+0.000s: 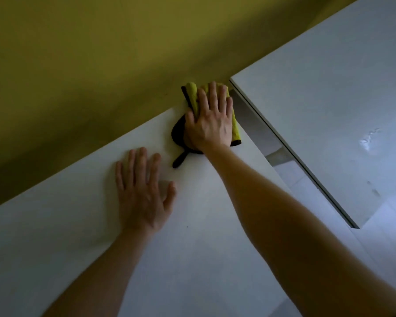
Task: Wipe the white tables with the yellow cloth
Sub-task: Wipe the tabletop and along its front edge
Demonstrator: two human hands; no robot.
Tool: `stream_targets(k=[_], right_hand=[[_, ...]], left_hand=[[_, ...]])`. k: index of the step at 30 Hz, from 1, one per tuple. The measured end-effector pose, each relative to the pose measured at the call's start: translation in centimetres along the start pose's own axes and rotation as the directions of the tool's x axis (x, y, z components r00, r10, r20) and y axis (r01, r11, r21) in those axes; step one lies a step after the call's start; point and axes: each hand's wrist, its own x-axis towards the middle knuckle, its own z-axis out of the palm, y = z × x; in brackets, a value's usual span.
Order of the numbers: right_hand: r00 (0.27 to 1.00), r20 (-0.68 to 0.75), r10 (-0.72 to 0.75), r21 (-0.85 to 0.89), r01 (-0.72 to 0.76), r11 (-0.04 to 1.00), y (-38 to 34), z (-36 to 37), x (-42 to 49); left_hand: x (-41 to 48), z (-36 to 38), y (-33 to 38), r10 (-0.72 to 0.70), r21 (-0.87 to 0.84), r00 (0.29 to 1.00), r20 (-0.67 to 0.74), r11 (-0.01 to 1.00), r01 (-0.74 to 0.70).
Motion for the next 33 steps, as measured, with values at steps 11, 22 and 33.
stream_targets(k=[11,22,33], right_hand=[[0.993,0.086,-0.078,-0.049,0.083,0.995,3.6,-1.4,-10.0],[0.921,0.091,-0.38,-0.01,0.382,0.924,11.9,-2.8,-12.8],[0.934,0.113,-0.34,-0.098,0.351,0.931,4.4,-1.4,-3.0]], left_hand=[[0.4,-0.1,0.1,0.019,-0.035,0.999,-0.047,0.999,-0.02],[0.0,0.0,0.0,0.012,-0.041,0.999,-0.053,0.999,-0.014],[0.1,0.5,-0.3,0.034,-0.024,0.996,-0.084,0.999,-0.036]])
